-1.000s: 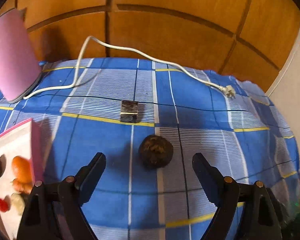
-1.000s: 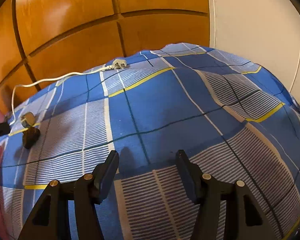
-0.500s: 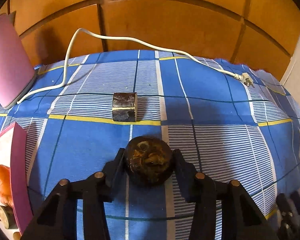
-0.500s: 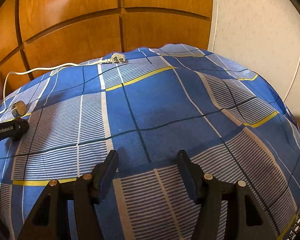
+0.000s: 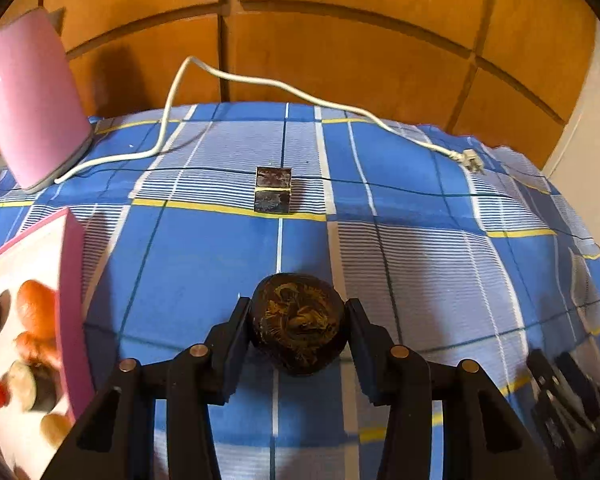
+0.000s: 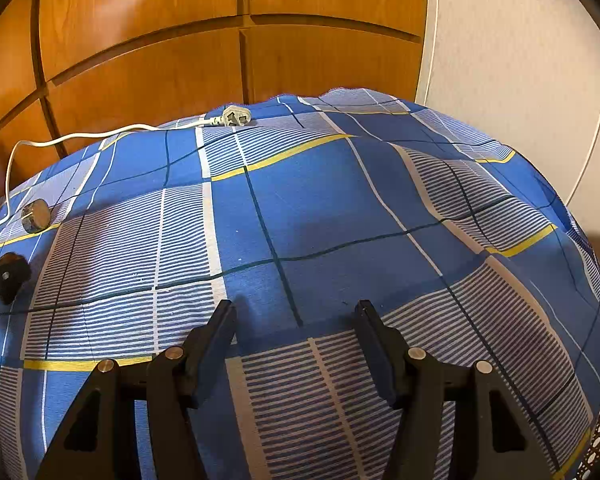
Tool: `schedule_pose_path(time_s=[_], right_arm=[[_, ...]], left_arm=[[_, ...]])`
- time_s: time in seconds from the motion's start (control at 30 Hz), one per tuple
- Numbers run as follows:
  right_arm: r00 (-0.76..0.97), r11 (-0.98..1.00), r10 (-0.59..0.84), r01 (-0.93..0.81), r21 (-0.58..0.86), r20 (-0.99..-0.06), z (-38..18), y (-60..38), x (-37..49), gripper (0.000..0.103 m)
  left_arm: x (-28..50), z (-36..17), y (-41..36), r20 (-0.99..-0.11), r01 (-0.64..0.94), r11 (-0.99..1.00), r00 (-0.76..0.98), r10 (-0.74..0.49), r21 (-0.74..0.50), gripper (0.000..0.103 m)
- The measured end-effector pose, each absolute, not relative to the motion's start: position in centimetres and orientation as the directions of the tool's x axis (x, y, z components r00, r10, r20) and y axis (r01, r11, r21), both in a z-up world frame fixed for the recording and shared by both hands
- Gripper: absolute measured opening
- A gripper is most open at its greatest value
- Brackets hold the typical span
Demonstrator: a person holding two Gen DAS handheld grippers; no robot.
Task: Organize fruits
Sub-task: 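Carry the dark pastry into the tray and open the left gripper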
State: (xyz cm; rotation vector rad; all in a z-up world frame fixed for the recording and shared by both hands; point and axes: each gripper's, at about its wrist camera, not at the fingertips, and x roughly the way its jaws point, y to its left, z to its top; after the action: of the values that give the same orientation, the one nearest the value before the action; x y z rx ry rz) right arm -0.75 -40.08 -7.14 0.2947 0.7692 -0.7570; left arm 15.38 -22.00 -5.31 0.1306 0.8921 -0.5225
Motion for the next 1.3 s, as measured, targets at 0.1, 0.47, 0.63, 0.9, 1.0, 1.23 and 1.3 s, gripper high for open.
schedule_pose_path(time_s=[0.1,0.47,0.63,0.9,1.0,1.23,1.3], right_arm=[[0.476,0.703,-0.507,0.711,-0.025,-0.719,-7.1,-40.1,-0.8,0.062],[0.478,0.704,-0.504,0.71,-0.02,-0.719,-7.2,-40.1,-0.8,0.062],[0.477,0.704,-0.505,0.71,-0.022,-0.719,-7.2,-40.1,-0.8,0.062],[0.476,0.704,-0.506,0.709,-0.026,-0.72,-7.2,-40.0,-0.7,0.062],[0.475,0.705,-0.506,0.709,-0.027,-0.72,-7.2,-40.0,-0.7,0.062],[0.472,0.706,-0.508,0.708,-0.034,-0.72,-7.2,-40.0,-0.7,0.062],[0.469,0.706,-0.511,0.707,-0.041,-0.721,-7.2,-39.9,-0.7,0.062]], left_arm=[[13.7,-4.1,-20.9,-0.747,0.493,0.862,0.527,-0.405,-0.12,0.047],[10.2,-1.0,-14.9,-0.695,0.446,0.873,0.564,-0.446,-0.198,0.047],[9.6,-0.4,-11.0,-0.688,0.392,0.895,0.591,-0.422,-0.213,0.047],[9.0,-1.0,-3.5,-0.698,0.26,0.939,0.63,-0.34,-0.223,0.047],[8.8,-1.8,-0.7,-0.712,0.195,0.954,0.635,-0.3,-0.228,0.047],[7.5,-3.4,3.5,-0.717,0.107,0.972,0.659,-0.227,-0.209,0.047],[7.5,-3.4,3.9,-0.714,0.104,0.967,0.657,-0.243,-0.234,0.047]])
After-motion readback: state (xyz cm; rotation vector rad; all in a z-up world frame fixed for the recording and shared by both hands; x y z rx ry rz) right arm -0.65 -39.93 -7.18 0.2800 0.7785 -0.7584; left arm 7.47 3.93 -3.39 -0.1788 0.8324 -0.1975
